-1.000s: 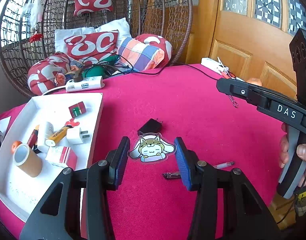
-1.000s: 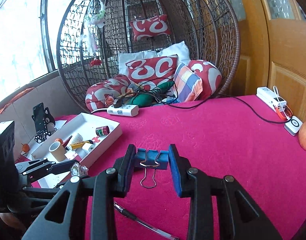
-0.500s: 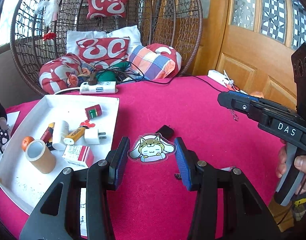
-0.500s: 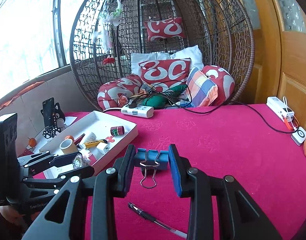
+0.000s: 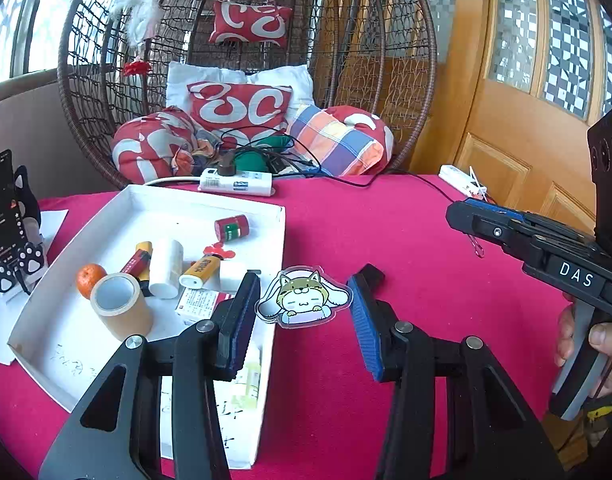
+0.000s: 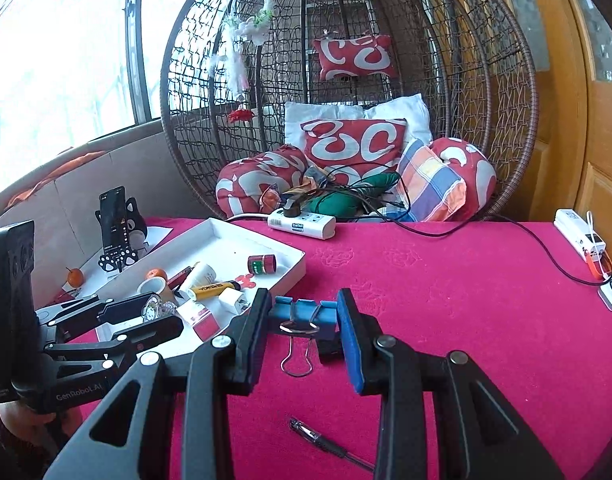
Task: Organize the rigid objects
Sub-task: 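Carry the cat sticker and blue binder clip over the white tray with both grippers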
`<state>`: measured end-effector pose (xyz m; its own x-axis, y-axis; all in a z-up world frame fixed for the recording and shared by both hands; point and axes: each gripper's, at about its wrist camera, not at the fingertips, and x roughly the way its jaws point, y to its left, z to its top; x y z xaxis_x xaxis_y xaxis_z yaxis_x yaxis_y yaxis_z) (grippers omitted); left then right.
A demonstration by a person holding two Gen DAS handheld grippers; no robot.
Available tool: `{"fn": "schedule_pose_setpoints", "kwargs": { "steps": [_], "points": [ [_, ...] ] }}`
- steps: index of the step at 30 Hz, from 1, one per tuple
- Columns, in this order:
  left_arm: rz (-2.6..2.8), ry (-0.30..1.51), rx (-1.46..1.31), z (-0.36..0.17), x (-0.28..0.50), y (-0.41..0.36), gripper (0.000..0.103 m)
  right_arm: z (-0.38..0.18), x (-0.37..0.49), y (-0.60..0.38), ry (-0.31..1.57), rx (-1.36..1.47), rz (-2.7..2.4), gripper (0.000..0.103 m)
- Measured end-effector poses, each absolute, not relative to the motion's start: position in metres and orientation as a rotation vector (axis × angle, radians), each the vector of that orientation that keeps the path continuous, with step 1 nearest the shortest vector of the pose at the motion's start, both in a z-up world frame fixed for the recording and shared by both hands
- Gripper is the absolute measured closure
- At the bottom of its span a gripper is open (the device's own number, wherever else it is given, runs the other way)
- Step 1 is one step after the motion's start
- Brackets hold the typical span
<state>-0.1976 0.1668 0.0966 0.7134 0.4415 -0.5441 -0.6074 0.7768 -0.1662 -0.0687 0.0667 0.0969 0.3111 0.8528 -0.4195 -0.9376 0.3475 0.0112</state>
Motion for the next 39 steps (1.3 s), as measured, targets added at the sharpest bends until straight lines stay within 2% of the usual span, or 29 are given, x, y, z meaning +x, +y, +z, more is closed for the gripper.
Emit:
{"fn": "schedule_pose_setpoints", "kwargs": {
  "steps": [18,27,39],
  "points": [
    [0.818,0.420,-0.391,0.103,-0.273,0.217,0.058,0.102,-0.111,0.127,0.367,-0.357,1.313,0.070],
    [0.972,0.403,-0.485,0.086,-0.332,0.255,0.058,0.095,-0.111,0.169,0.460,-0.359,1.359,0.070],
    [0.967,0.489,-0.512,0.055,-0.319,0.268,0.058,0.063,-0.113,0.243,0.561,-0.417,1.356,0.070]
  ]
}}
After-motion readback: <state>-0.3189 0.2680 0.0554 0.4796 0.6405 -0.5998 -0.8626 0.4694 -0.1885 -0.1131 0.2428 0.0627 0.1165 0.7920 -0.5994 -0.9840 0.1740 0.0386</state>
